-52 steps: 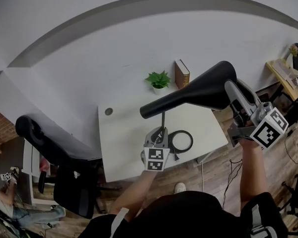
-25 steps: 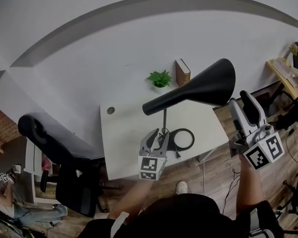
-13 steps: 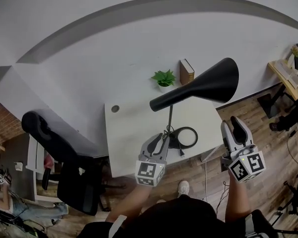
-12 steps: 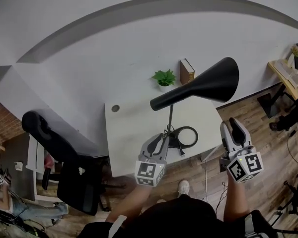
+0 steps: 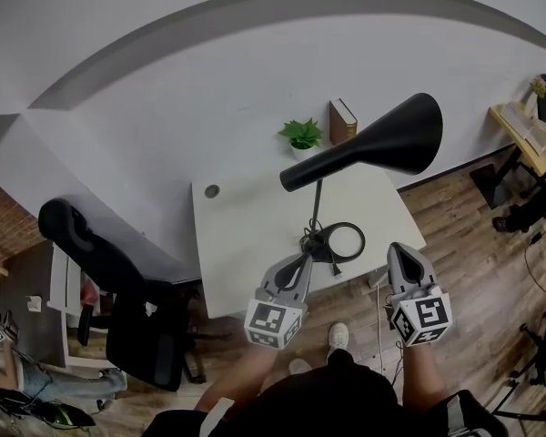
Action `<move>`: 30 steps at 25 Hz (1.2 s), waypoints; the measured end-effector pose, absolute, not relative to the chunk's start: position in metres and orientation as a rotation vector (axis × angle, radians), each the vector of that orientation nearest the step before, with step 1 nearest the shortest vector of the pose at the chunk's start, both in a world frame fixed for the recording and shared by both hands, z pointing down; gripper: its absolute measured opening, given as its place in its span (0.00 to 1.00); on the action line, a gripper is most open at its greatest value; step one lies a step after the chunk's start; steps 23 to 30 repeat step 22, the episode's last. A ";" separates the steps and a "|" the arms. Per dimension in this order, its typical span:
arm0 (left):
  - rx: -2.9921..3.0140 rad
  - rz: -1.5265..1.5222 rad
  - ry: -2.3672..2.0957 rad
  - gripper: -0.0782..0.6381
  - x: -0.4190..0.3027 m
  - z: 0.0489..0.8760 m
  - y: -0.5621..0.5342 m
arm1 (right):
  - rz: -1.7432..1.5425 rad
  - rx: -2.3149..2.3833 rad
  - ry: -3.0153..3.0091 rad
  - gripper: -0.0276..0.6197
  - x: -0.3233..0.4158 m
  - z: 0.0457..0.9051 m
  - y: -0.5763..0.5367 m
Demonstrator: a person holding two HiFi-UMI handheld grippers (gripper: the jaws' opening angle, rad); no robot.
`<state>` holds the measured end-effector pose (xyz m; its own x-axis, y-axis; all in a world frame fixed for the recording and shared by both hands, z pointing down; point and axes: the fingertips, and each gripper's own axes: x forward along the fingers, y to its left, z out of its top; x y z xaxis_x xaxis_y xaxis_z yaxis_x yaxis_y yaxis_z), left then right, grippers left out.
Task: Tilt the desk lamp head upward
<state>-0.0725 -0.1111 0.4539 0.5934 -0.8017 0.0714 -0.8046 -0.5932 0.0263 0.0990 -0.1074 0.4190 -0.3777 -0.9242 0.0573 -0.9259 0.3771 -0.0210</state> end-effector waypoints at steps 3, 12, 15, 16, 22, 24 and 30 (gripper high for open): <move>2.741 0.083 -1.380 0.12 -0.075 0.461 -0.106 | 0.087 1.706 -2.564 0.04 0.090 0.428 -0.103; 2.707 0.086 -1.402 0.12 -0.089 0.464 -0.103 | 0.090 1.652 -2.601 0.04 0.058 0.421 -0.098; 2.700 0.083 -1.403 0.12 -0.090 0.463 -0.104 | 0.092 1.633 -2.598 0.04 0.052 0.425 -0.096; 2.702 0.084 -1.402 0.12 -0.090 0.461 -0.104 | 0.099 1.632 -2.599 0.04 0.051 0.425 -0.096; 2.748 0.096 -1.395 0.12 -0.084 0.449 -0.105 | 0.098 1.629 -2.583 0.04 0.058 0.425 -0.097; 2.748 0.096 -1.395 0.12 -0.084 0.449 -0.105 | 0.098 1.629 -2.583 0.04 0.058 0.425 -0.097; 2.748 0.096 -1.395 0.12 -0.084 0.449 -0.105 | 0.098 1.629 -2.583 0.04 0.058 0.425 -0.097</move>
